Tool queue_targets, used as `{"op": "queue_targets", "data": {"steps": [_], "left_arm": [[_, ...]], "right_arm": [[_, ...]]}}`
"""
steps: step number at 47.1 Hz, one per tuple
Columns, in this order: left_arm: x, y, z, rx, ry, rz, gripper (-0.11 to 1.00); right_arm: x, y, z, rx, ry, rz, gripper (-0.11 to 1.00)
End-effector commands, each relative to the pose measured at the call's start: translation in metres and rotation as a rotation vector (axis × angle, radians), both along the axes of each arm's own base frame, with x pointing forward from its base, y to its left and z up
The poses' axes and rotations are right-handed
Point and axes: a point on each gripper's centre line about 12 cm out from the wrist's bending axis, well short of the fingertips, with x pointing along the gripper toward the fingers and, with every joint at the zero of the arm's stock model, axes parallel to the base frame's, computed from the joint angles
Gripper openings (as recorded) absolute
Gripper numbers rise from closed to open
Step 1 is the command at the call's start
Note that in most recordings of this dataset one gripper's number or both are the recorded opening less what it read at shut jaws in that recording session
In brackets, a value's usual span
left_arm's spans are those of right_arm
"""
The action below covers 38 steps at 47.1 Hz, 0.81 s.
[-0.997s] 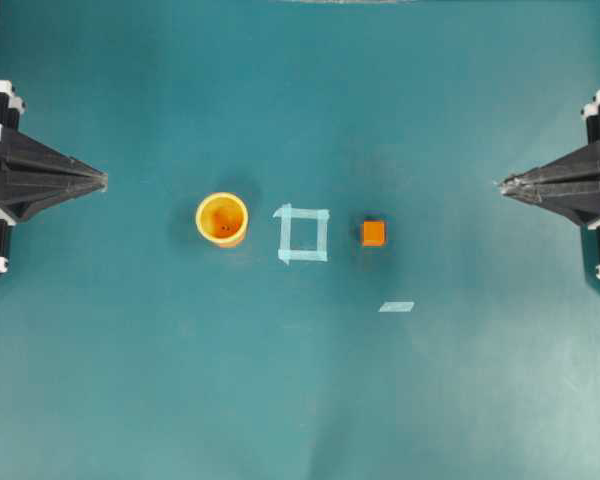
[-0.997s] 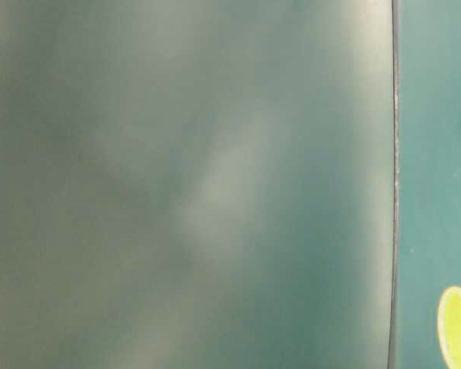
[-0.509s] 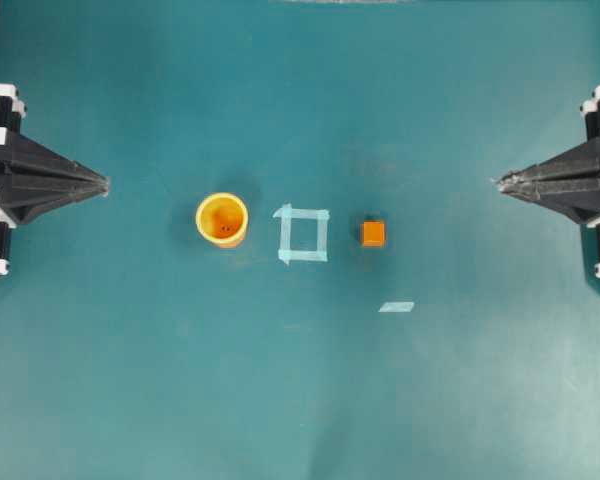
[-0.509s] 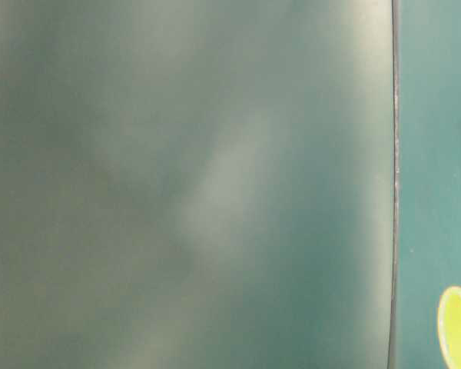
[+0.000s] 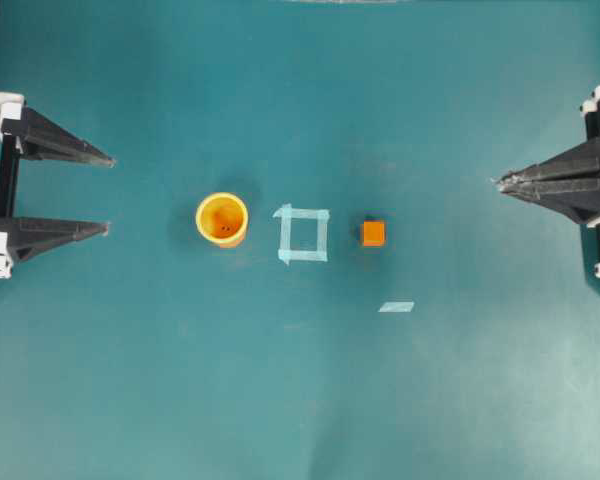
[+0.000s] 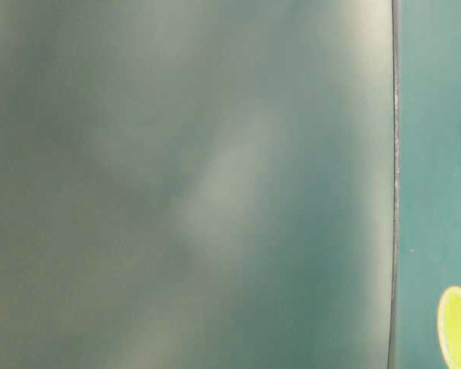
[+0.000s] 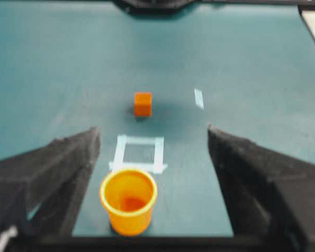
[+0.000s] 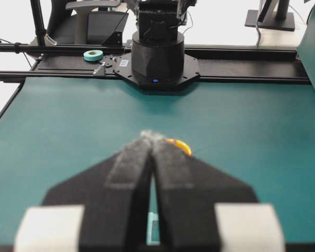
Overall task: Move the cup backward with left arm.
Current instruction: 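Move the open left gripper right toward the orange cup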
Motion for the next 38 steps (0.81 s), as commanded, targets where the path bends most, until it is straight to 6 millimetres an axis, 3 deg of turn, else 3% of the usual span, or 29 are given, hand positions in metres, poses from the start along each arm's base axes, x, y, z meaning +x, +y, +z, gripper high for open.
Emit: {"op": "queue_targets", "data": {"steps": [1,11,25,38], "left_arm": [[0.004,-0.001,0.007,0.000,-0.002,-0.003,0.80],[0.012,-0.001,-0.013,0.005,0.110,-0.004,0.80],[0.039,-0.001,-0.066,0.032,0.322,-0.012,0.80],[0.059,0.013,-0.099,0.021,0.366,0.040,0.82]], "right_arm": [[0.003,0.000,0.012,0.001,-0.028,-0.002,0.00],[0.003,0.000,0.012,0.001,-0.028,-0.002,0.00],[0.003,0.000,0.014,0.001,-0.034,-0.002,0.00],[0.003,0.000,0.014,0.001,-0.034,-0.002,0.00]]}}
